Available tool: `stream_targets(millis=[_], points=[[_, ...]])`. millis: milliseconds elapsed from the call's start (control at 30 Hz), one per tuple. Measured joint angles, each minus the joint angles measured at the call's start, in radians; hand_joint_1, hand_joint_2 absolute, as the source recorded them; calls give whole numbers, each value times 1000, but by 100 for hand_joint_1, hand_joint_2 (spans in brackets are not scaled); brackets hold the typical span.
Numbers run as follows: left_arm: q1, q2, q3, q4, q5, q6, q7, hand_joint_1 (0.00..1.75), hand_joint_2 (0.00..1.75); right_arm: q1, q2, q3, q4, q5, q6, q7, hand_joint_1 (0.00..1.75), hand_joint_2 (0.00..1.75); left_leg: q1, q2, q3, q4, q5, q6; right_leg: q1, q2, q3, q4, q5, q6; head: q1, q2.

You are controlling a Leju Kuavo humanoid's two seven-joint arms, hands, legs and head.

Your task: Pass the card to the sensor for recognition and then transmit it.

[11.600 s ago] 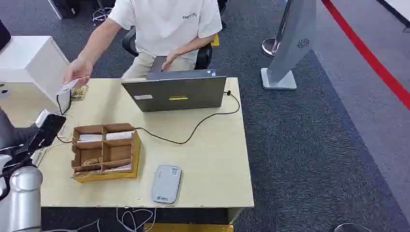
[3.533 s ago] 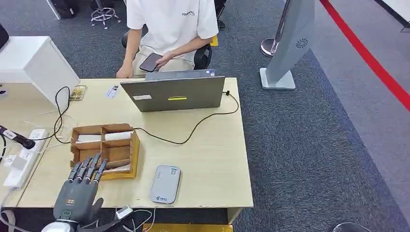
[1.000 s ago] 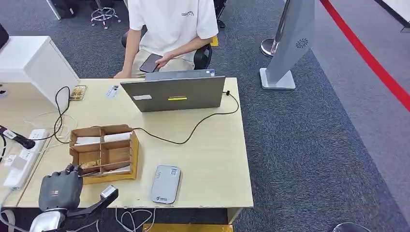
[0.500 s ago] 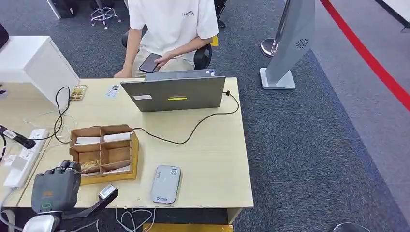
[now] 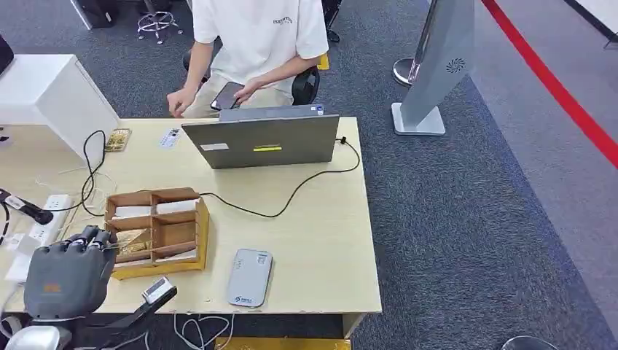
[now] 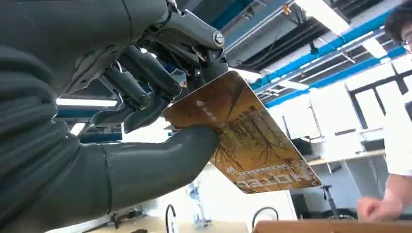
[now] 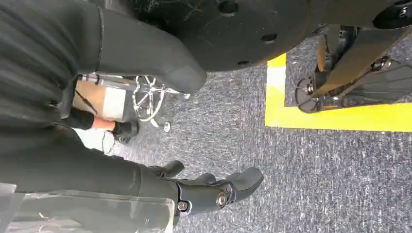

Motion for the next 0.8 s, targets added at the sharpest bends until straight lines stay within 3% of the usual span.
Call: stream_targets(millis=[133,333,467,633,800], points=[[-110,28,-47,16,-14,24,114,175,175,-1,0,0,0,67,2,21,0,175,0,-2,0,0,1,-1,0,-2,1,0,0,0,0,0],[-323,85,-175,197,-15,170,245,175,175,-2,0,0,0,161,5,57,0,175,1,-1,1,0,2,-1,1,-2,1,0,2,-1,1,0],[-421,96,-246,359,-15,229,274,175,175,-1,-1,0,0,185,7,73,0,175,1,0,1,0,2,-2,1,0,1,0,2,-2,0,0],[-508,79,-285,518,-15,228,264,175,175,0,-1,0,0,197,8,66,0,175,1,0,0,1,2,-2,1,0,0,0,2,-2,0,0],[-583,43,-302,591,-15,185,243,175,175,-1,-6,0,-3,206,10,56,0,175,1,0,0,1,2,-2,1,0,0,0,2,-1,1,0]])
